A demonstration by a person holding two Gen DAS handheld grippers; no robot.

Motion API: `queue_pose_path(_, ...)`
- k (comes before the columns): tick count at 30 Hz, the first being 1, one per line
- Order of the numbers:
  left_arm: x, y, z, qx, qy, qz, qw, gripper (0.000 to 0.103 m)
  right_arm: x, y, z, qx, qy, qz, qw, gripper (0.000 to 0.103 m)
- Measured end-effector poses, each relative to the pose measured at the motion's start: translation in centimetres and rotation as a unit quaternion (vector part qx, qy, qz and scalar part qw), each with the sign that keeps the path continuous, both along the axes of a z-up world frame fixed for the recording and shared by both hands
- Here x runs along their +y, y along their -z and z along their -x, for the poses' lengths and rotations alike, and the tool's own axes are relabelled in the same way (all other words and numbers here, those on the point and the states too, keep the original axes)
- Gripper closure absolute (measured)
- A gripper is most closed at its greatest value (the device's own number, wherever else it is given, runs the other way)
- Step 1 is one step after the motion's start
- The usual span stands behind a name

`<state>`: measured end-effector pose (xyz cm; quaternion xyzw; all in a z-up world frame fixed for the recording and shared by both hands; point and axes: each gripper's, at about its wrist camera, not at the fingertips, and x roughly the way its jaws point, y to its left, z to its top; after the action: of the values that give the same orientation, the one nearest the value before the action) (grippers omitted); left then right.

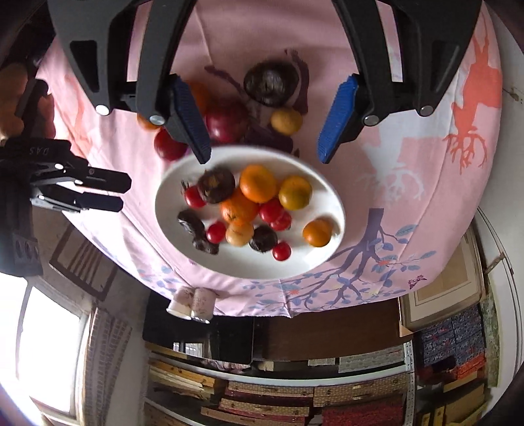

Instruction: Organize fruits

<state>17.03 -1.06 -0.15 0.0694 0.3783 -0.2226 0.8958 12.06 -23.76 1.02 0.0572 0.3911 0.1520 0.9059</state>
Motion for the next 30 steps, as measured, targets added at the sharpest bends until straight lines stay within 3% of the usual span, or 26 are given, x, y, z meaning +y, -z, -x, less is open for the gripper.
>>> queue_pose_path(5,0.7,2.9,3.6,0.005,0.033,-0.056,0.9979,0.037,0.3,2.3,3.7,0.010,-0.016,-0.022,1.000,0.040)
queue_pose_path(10,0.2,5.5,3.0,0.024,0.028,-0.092,0.9951,0.037,-1.1,3.7,4.4,0.025,0.002,-0.071,0.997,0.040)
queue_pose_path(12,-0.1,6.1,2.0,0.030,0.023,-0.086,0.9956,0.041,-1.3,3.8,4.3,0.030,0.004,-0.079,0.996,0.039)
queue_pose_path(13,-0.3,6.3,1.6,0.034,0.020,-0.082,0.9958,0.053,-1.2,4.0,4.3,0.035,0.005,-0.078,0.996,0.039)
queue_pose_path(14,-0.4,6.6,1.0,0.041,0.016,-0.079,0.9959,0.056,-1.2,4.2,4.2,0.038,0.005,-0.077,0.996,0.039)
queue_pose_path(24,2.2,5.0,1.0,0.037,-0.004,0.014,0.9992,0.057,3.8,4.4,4.8,0.047,-0.077,-0.002,0.996,0.039)
queue_pose_path(27,2.1,5.1,0.9,0.041,-0.007,0.010,0.9991,0.057,4.5,4.8,4.0,0.065,-0.074,0.002,0.995,0.047)
queue_pose_path(30,1.5,5.1,1.3,0.035,0.002,-0.002,0.9994,0.057,4.3,4.7,3.2,0.065,-0.063,0.003,0.996,0.047)
